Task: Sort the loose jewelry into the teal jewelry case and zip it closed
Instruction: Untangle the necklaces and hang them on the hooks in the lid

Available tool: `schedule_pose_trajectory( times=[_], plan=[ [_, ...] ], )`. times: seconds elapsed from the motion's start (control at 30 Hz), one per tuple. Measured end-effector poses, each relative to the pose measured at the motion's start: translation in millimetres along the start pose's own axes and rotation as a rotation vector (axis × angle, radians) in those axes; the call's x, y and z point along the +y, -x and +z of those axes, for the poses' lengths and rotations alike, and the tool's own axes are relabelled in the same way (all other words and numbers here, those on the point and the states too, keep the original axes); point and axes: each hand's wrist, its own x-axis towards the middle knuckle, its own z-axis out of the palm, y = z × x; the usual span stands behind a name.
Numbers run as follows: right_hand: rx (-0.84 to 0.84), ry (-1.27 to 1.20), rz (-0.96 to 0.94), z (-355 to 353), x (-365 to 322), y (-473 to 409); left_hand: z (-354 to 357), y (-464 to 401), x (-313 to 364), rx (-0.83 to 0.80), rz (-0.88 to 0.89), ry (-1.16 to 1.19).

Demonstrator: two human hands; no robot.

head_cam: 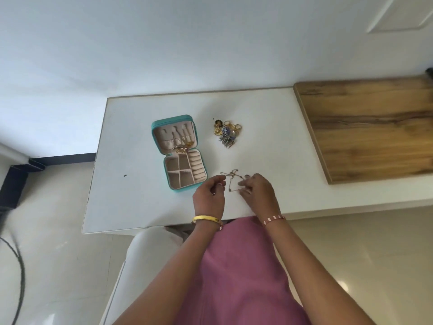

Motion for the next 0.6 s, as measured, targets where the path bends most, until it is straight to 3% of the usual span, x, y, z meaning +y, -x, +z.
schedule_pose_trajectory(
  times=[0.13,0.23,0.33,0.43,0.5,0.6],
  plan=[
    [-0.073,0.374,-0.264,3,-3,-4,3,3,-11,-0.021,-0.031,-0.044],
    [-0.024,0.493,-0.409,-1,-11,-6,5,1,-11,-0.031,-0.036,-0.052],
    [0.006,0.517,-0.425,-1,-15,-9,7,-1,-9,-0.046,-0.033,-0.064],
    [-0.027,0.471,-0.391,4,-14,-11,7,1,-7,-0.093,-0.005,-0.084],
    [-0.084,0.386,-0.285,4,-13,-12,6,4,-6,-0.232,0.033,-0.165],
    [-0.153,0.055,-0.137,-8,-24,-8,0,9,-3,-0.427,0.115,-0.282]
  ],
)
